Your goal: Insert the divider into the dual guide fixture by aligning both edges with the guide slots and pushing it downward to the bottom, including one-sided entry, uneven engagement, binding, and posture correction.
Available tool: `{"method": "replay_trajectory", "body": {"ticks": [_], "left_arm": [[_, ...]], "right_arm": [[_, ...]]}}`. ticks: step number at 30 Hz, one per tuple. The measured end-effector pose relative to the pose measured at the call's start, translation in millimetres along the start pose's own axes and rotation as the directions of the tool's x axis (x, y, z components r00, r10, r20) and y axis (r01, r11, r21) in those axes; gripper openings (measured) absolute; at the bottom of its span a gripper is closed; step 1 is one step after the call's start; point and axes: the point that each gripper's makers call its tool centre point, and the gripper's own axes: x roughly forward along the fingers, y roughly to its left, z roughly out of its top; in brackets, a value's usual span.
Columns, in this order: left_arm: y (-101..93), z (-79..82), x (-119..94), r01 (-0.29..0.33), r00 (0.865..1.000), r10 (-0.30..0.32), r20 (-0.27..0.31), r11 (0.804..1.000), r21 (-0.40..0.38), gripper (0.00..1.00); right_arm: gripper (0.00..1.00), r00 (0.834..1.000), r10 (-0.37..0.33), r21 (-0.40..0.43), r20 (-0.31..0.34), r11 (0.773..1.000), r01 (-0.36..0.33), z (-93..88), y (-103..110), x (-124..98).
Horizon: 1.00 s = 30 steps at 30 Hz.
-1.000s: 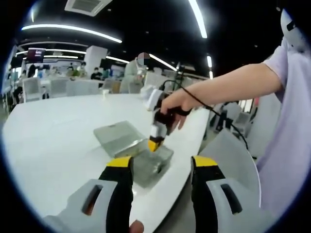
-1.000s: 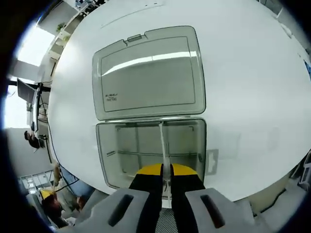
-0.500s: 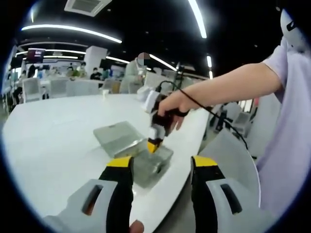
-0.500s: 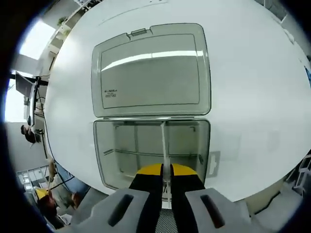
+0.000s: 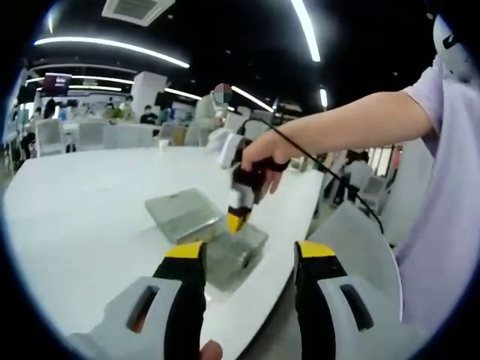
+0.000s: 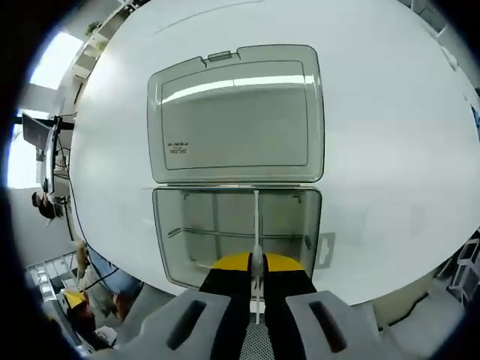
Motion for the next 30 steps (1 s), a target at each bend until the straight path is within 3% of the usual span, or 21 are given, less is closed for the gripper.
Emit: {"method": "replay_trajectory", "body": {"ticks": [3,12,30], "left_arm": [[1.5,0.4,-1.3,-0.003,1.0,0.003,0.006,1.0,-0.006,0.45],[3.1,-0.2,-2.0,-0.004,1.0,0.004,0.005,1.0,-0.004,0.45],[2.3,1.9,0.1,0.004,1.0,-0.004,-0.003,1.0,0.005,0.45]], "right_arm": [[0.0,1.0,0.01,0.01,0.001,1.0,-0.01,-5.9,4.5,-0.8],[0.0,1.0,-0.008,-0.003,0.0,1.0,0.008,-6.9,3.0,2.1],[0.0,1.0,0.023,0.012,-0.004,1.0,-0.023,-3.2,5.5,1.7]]}}
